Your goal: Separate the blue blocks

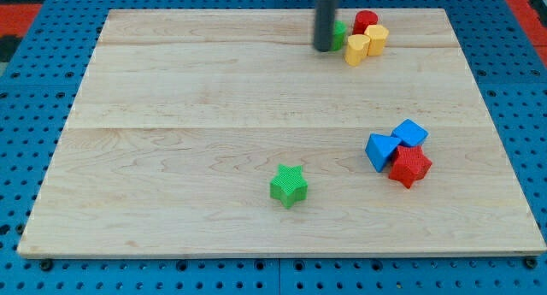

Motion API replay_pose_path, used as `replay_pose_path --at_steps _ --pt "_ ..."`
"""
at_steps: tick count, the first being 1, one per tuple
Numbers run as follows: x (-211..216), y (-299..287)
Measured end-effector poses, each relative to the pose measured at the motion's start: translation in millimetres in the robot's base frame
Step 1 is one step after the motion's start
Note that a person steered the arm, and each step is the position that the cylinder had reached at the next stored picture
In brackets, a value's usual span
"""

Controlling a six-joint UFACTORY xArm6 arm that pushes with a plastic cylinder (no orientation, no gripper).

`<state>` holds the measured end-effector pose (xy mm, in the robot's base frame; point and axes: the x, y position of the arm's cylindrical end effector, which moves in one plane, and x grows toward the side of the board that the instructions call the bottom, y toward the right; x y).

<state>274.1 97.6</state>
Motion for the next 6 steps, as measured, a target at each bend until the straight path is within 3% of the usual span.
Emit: replay_pose_path --at_steps 1,2,3,4,5,6 --pt "4 -34" --pt "77 -62" --pt "156 68" --pt "153 151" --pt "234 110" --pt "204 31"
